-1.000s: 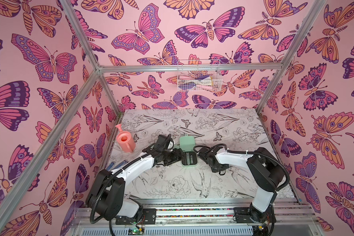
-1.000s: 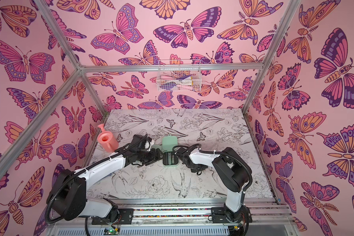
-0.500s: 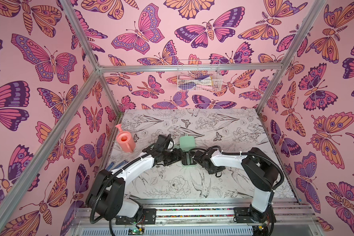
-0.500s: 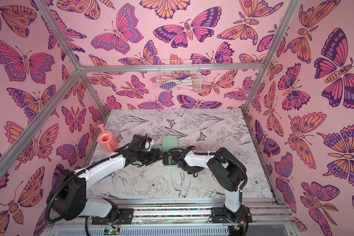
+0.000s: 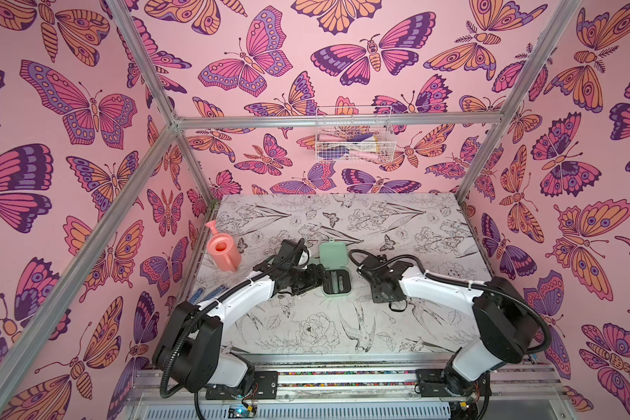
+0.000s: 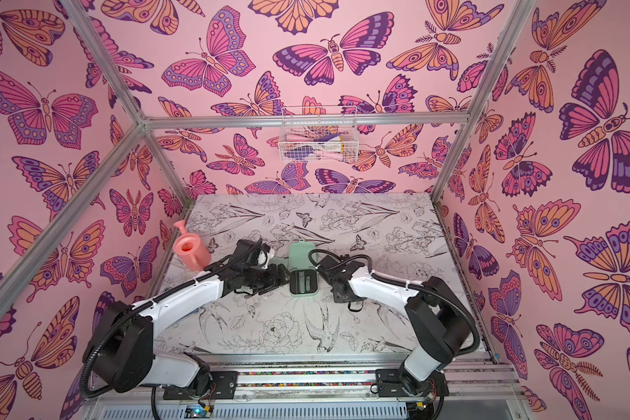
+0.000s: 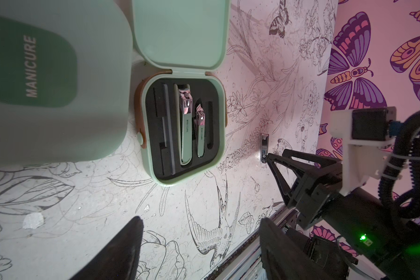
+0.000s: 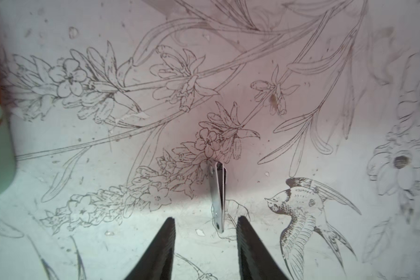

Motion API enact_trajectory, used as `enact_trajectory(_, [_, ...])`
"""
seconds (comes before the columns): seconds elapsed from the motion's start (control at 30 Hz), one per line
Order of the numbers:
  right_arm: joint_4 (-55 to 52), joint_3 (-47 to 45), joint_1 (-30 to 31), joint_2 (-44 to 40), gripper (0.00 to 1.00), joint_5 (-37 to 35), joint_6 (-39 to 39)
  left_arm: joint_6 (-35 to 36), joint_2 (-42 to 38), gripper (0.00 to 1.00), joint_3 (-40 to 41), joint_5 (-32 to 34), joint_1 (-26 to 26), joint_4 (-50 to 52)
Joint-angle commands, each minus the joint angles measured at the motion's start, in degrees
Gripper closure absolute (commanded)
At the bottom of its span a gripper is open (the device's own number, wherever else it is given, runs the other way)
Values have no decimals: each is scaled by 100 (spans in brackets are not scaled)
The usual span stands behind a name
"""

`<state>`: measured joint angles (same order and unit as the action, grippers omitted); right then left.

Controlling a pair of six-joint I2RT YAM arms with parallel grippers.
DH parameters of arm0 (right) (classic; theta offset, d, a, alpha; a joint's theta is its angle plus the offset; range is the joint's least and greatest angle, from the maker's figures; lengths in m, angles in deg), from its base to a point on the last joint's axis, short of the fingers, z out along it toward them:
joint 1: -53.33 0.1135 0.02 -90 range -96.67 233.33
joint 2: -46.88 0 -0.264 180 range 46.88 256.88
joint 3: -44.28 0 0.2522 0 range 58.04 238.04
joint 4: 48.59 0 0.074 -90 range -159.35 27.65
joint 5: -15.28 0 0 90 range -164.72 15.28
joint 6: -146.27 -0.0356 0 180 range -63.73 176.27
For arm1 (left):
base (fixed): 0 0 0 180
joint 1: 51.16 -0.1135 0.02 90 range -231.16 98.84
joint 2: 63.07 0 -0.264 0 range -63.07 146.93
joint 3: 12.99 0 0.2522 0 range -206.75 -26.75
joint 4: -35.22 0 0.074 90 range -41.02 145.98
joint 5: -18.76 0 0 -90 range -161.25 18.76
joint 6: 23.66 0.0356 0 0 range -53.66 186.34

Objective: Organize nail clipper sets
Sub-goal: Adjust the nail clipper at the center of the board.

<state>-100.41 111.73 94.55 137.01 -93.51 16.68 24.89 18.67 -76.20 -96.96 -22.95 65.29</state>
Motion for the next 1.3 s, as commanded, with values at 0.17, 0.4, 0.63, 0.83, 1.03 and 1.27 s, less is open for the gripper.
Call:
enact_trajectory(0.17, [1538,-1233,-792,-596,60,1874,-82,-65,20,23,-55,-18,45,14])
enact_trajectory(0.4, [1970,-1519,-947,-416,70,1891,-162,-65,49,23,-82,-20,62,16])
enact_trajectory(0.63, [1961,-1483,-987,-178,77,1780,-168,-74,27,24,-56,3,71,19])
enact_trajectory(0.83, [1650,-1463,-990,-209,81,1438,-185,-74,38,24,-56,0,71,14])
enact_trajectory(1.03, [1618,-1465,-975,-45,86,1316,-268,-74,29,24,-47,-1,80,21])
enact_trajectory(1.27, [1006,-1222,-882,67,93,763,-164,-82,-20,24,6,5,80,21])
